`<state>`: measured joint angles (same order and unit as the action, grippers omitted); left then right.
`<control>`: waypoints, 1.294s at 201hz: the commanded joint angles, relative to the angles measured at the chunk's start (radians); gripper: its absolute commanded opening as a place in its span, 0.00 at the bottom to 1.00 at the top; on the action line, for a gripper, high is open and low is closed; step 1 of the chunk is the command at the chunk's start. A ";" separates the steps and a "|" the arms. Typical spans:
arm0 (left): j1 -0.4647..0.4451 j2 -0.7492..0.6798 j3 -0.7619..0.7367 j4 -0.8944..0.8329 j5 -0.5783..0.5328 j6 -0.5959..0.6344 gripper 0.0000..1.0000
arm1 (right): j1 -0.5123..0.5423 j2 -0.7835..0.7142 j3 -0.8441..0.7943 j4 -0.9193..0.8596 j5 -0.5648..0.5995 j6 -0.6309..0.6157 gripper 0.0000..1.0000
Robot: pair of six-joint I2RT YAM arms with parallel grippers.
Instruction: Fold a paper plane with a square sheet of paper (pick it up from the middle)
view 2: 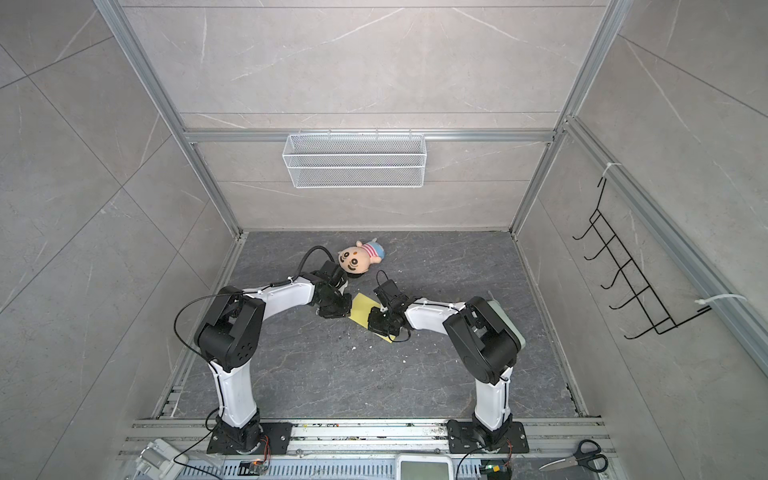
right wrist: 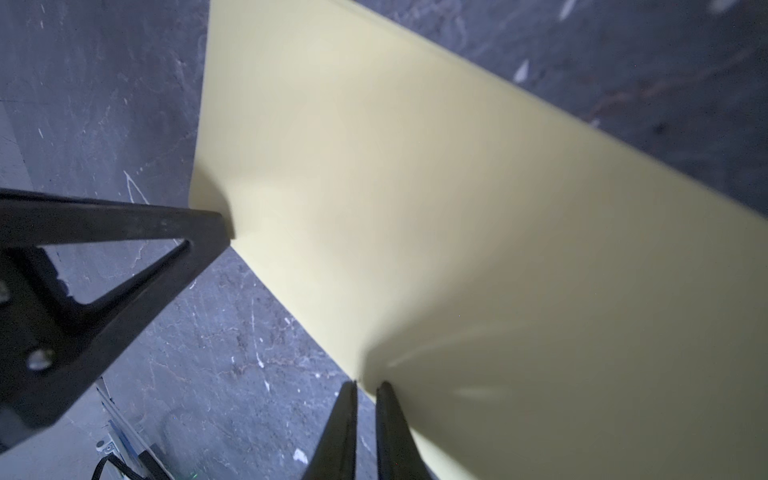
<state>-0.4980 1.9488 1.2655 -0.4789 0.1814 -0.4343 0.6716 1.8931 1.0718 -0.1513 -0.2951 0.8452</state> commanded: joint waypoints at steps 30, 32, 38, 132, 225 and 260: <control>0.050 0.032 0.006 -0.073 -0.108 0.060 0.13 | 0.000 0.054 -0.008 -0.077 0.028 -0.010 0.15; 0.050 0.032 0.005 -0.073 -0.111 0.061 0.13 | 0.000 0.054 -0.008 -0.076 0.028 -0.010 0.15; 0.053 0.031 0.004 -0.075 -0.115 0.063 0.13 | 0.000 0.054 -0.008 -0.077 0.028 -0.010 0.15; 0.079 -0.176 -0.075 0.077 -0.065 -0.124 0.15 | -0.006 -0.096 0.017 0.013 0.042 -0.119 0.30; -0.017 -0.282 -0.301 0.293 0.090 -0.498 0.48 | -0.187 -0.062 0.080 -0.128 0.006 -0.335 0.61; -0.033 -0.236 -0.289 0.309 0.104 -0.511 0.49 | -0.205 -0.010 0.112 -0.183 0.012 -0.358 0.64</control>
<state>-0.5278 1.6871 0.9569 -0.2195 0.2478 -0.8928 0.4698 1.8420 1.1515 -0.2508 -0.2768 0.5369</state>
